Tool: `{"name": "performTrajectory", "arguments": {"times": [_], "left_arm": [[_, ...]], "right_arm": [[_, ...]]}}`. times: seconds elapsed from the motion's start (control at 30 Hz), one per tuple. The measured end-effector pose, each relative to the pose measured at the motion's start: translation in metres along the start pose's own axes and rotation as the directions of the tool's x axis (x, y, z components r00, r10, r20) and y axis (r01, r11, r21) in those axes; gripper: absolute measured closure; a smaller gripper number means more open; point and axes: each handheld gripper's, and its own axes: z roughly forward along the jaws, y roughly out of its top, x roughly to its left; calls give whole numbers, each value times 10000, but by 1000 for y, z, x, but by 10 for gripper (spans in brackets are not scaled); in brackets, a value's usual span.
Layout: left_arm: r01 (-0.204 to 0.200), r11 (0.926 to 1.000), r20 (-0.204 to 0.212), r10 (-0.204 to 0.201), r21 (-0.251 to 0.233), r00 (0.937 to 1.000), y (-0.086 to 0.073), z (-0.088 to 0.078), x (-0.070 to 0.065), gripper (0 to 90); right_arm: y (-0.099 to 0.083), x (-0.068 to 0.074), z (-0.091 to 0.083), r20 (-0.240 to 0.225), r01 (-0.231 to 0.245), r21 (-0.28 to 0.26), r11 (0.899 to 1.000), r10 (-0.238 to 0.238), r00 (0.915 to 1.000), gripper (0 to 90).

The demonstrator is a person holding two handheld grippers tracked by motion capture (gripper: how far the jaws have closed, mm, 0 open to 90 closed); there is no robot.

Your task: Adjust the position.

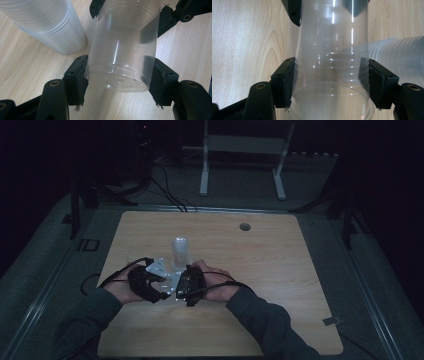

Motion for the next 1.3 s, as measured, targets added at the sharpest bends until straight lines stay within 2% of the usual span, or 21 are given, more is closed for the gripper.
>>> {"name": "performTrajectory", "arguments": {"times": [0.2, 0.37, 0.4, 0.57, 0.9, 1.3], "left_arm": [[-130, 9999, -77, 131, 67, 9999, 1, -1, 1, 415], [-142, 9998, -153, 144, 103, 9998, 0, -1, 2, 423], [-18, 10000, -188, 18, -10, 9998, 0, -1, 1, 423], [-46, 10000, -221, 47, 64, 9997, -2, -2, 4, 423], [202, 9998, -296, -201, 24, 9994, -9, -2, 8, 423], [637, 9979, -413, -640, -62, 9971, -21, -3, 11, 424]], "right_arm": [[0, -1, 1, 89, -62, -32, 10000, 62, 9999, 292], [-2, -2, -1, 167, -126, -142, 9998, 129, 9998, 196], [-2, -2, -1, 167, -126, -142, 9998, 129, 9998, 196], [-4, -3, -5, 204, -325, -246, 9992, 330, 9992, 146], [-7, -8, -13, 529, -603, -608, 9963, 636, 9966, 132], [-9, -11, -23, 568, -1017, -1010, 9897, 1078, 9926, 135]]}}
